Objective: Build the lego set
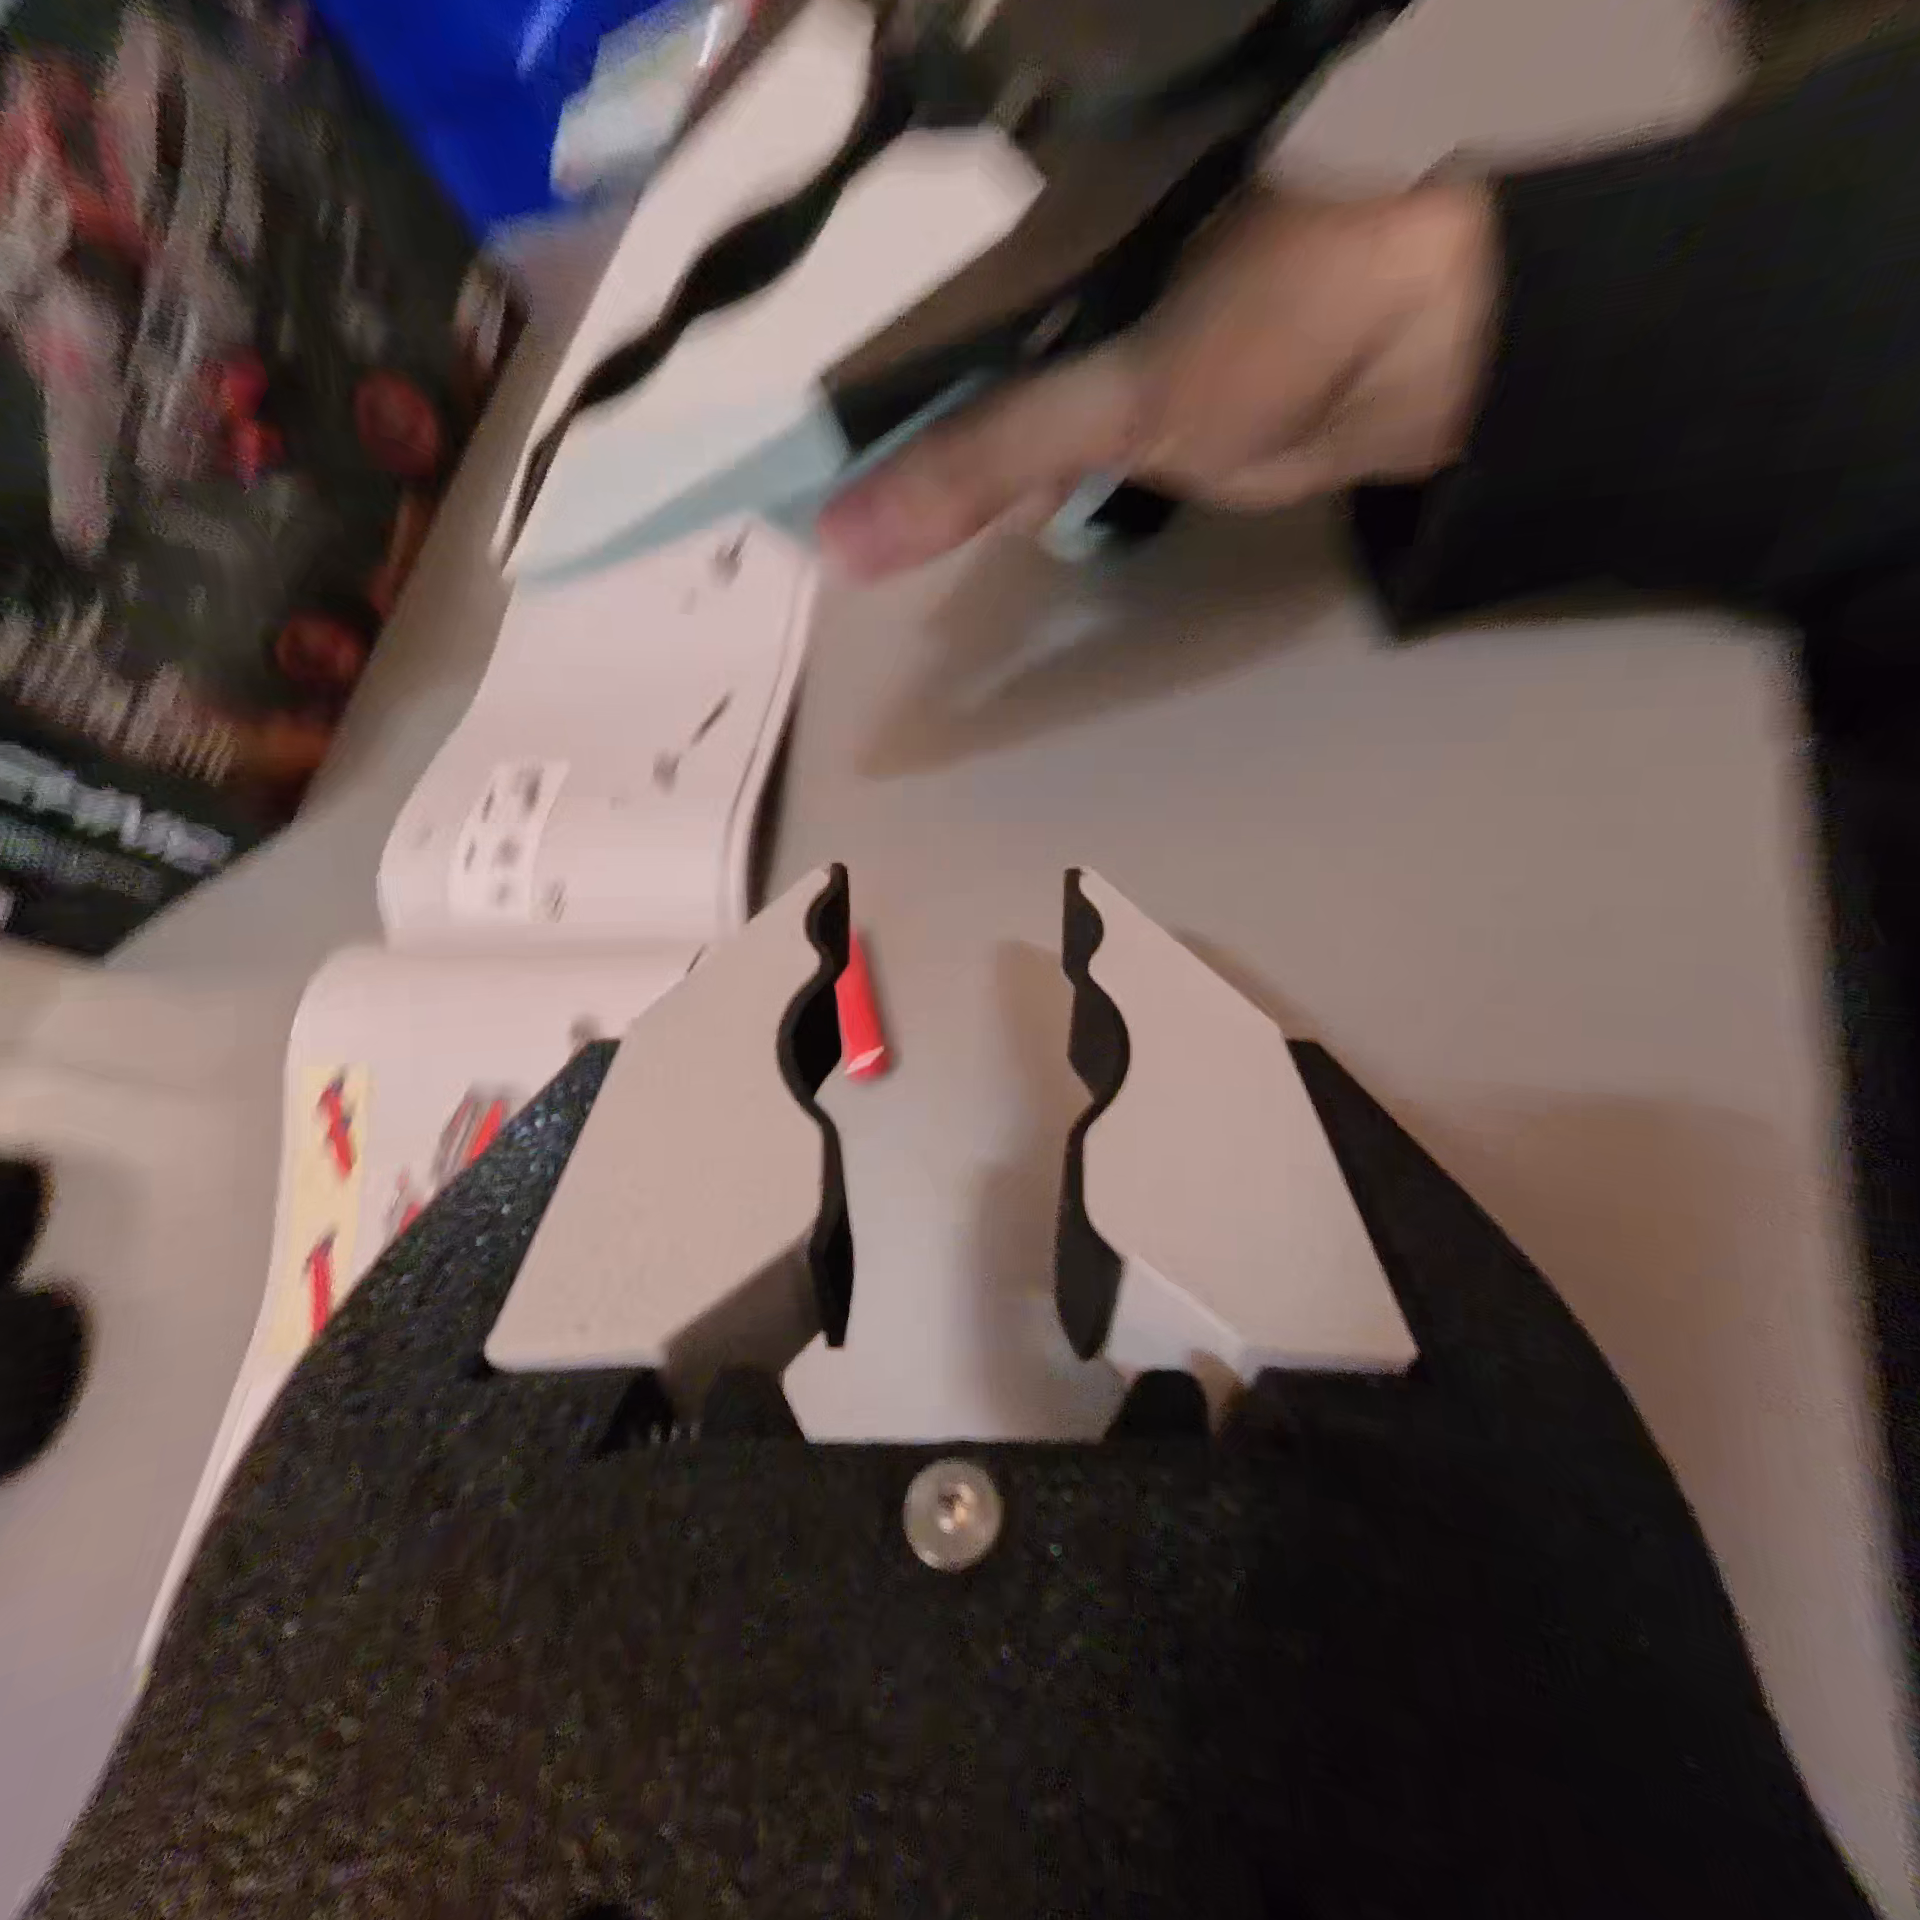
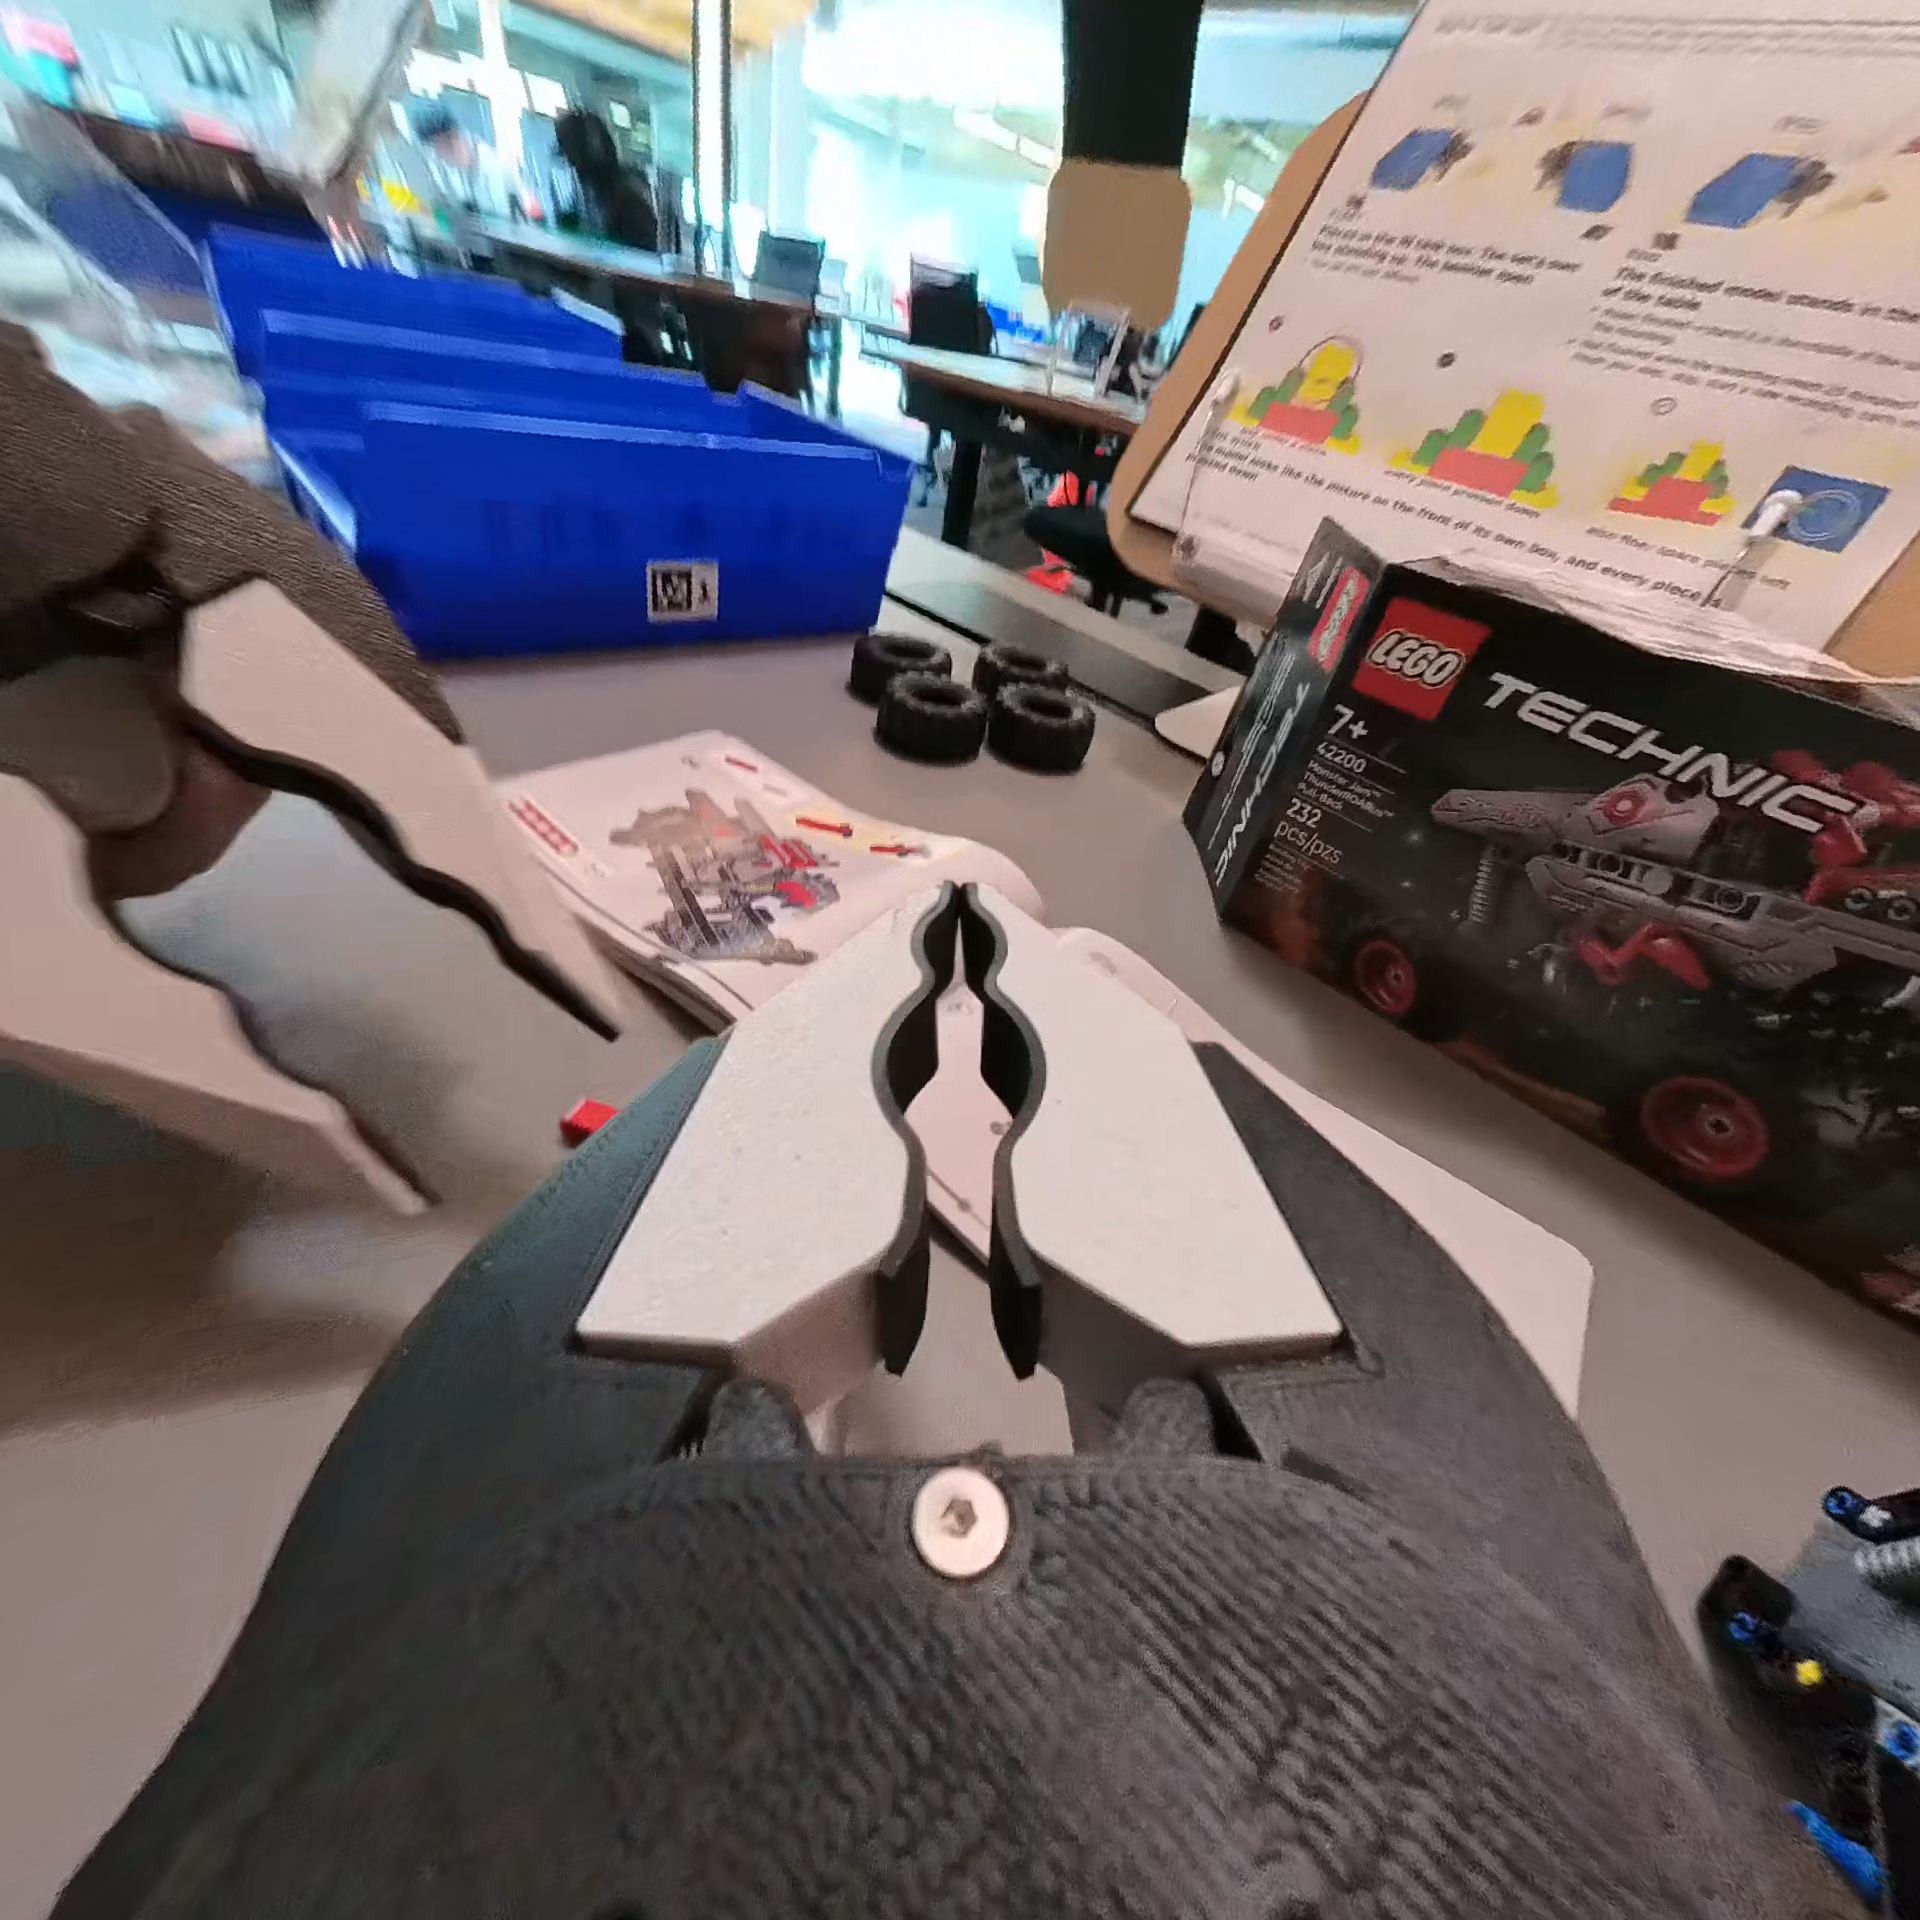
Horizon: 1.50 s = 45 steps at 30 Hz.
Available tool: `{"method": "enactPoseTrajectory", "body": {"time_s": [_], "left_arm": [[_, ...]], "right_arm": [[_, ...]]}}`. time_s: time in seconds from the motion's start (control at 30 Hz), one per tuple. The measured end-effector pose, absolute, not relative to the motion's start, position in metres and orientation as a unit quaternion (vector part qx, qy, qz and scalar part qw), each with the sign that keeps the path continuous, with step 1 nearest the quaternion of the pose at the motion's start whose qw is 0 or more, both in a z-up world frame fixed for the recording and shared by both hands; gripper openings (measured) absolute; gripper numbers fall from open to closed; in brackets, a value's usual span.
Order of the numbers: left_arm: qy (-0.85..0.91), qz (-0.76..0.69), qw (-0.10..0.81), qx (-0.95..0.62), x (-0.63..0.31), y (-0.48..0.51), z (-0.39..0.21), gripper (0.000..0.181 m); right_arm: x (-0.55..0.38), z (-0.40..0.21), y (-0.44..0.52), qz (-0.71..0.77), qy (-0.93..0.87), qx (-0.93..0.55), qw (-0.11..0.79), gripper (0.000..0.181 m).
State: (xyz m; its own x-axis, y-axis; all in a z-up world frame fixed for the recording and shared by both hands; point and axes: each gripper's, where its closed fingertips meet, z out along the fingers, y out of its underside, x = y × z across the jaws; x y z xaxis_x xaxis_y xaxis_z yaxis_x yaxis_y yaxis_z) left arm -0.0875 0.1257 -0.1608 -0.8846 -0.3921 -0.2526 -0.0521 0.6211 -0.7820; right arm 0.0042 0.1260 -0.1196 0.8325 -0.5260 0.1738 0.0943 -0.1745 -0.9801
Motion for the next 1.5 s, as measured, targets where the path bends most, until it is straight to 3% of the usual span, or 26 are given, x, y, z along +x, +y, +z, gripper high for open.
{"method": "enactPoseTrajectory", "body": {"time_s": [0.03,0.17,0.37,0.77,1.17,1.4,1.5], "left_arm": [[0.873,-0.444,0.175,-0.096,-0.107,0.109,-0.147,0.036],[0.88,-0.472,-0.038,0.022,-0.212,0.042,-0.143,0.031],[0.902,-0.404,-0.15,0.02,-0.279,-0.007,-0.189,0.028],[0.947,-0.298,-0.113,-0.049,-0.274,-0.018,-0.244,0.018],[0.927,-0.295,-0.195,-0.124,-0.272,-0.025,-0.243,0.004],[0.964,-0.254,-0.078,0.001,-0.273,-0.021,-0.254,0.002],[0.948,-0.305,-0.092,0.002,-0.272,-0.025,-0.242,0.001]], "right_arm": [[0.004,-0.114,0.123,-0.237,0.154,-0.71,0.645,0.0],[0.002,-0.081,0.106,-0.138,0.2,-0.593,0.768,0.0],[0.007,-0.065,0.084,-0.046,0.246,-0.502,0.828,0.0],[-0.011,-0.057,0.082,-0.054,0.206,-0.504,0.837,0.0],[-0.019,-0.059,0.089,-0.022,0.187,-0.519,0.834,0.0],[-0.02,-0.061,0.078,-0.017,0.189,-0.515,0.836,0.0],[-0.027,-0.06,0.081,-0.015,0.176,-0.52,0.836,0.0]]}}
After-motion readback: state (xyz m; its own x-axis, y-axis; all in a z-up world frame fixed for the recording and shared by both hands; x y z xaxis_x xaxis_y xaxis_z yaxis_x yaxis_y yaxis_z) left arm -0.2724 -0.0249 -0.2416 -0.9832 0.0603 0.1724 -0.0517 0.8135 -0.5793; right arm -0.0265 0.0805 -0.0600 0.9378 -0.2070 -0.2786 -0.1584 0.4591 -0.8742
